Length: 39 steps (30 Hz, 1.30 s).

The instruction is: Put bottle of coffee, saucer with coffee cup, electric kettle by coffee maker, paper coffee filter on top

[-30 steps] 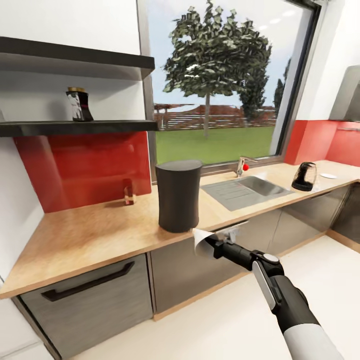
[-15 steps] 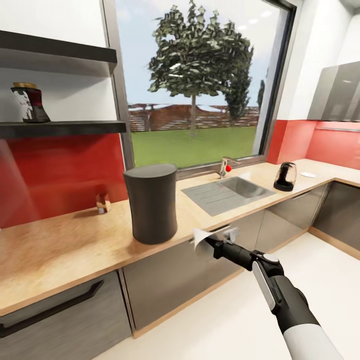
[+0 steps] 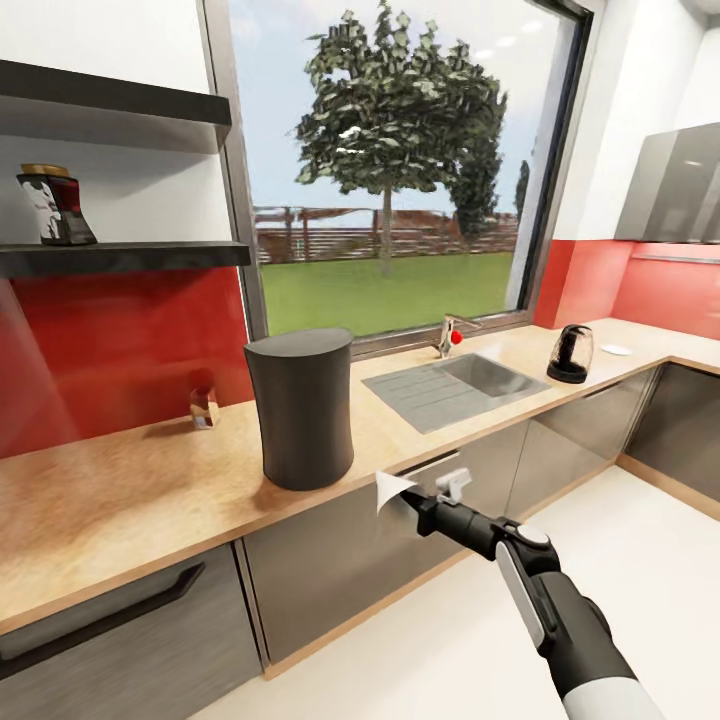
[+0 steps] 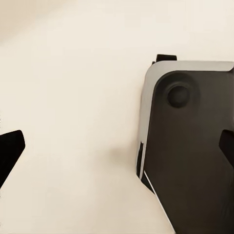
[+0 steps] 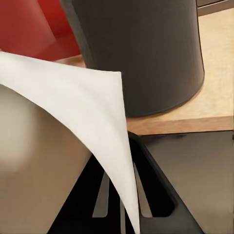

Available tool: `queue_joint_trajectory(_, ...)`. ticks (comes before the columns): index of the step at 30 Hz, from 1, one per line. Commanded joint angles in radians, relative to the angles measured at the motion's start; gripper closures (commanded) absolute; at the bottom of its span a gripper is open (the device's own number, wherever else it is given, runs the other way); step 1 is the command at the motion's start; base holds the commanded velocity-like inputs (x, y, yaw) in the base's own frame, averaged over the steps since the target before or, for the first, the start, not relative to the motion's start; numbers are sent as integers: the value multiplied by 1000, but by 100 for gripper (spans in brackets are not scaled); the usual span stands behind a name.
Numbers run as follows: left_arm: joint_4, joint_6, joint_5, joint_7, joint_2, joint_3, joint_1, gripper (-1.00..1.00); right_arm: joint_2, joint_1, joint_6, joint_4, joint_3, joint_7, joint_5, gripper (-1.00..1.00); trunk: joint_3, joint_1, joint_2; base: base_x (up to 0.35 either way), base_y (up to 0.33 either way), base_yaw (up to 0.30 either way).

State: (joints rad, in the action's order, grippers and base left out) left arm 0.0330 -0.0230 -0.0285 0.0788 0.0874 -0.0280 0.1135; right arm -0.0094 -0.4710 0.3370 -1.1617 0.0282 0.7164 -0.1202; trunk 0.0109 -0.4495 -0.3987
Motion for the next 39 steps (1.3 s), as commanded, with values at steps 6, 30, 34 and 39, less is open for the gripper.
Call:
queue_joint_trajectory(6, -1, -1, 0, 0, 1, 0, -2, -100, 30, 34, 26, -35, 1, -26, -15, 100, 1, 0, -1, 0, 0, 0)
queue_joint_trajectory(30, -1, -1, 2, -5, 6, 5, -14, -100, 88, -258, 122, -207, 3, -458, -178, 100, 1, 0, -1, 0, 0, 0)
queue_joint_trajectory(34, -1, -1, 2, -4, 6, 6, -22, -100, 172, -340, 187, -206, 5, -641, -178, 100, 1, 0, -1, 0, 0, 0)
queue_joint_trajectory(39, -10, 2, 1, -5, 0, 6, -36, -100, 184, -459, 272, -151, 6, -839, -197, 100, 1, 0, -1, 0, 0, 0)
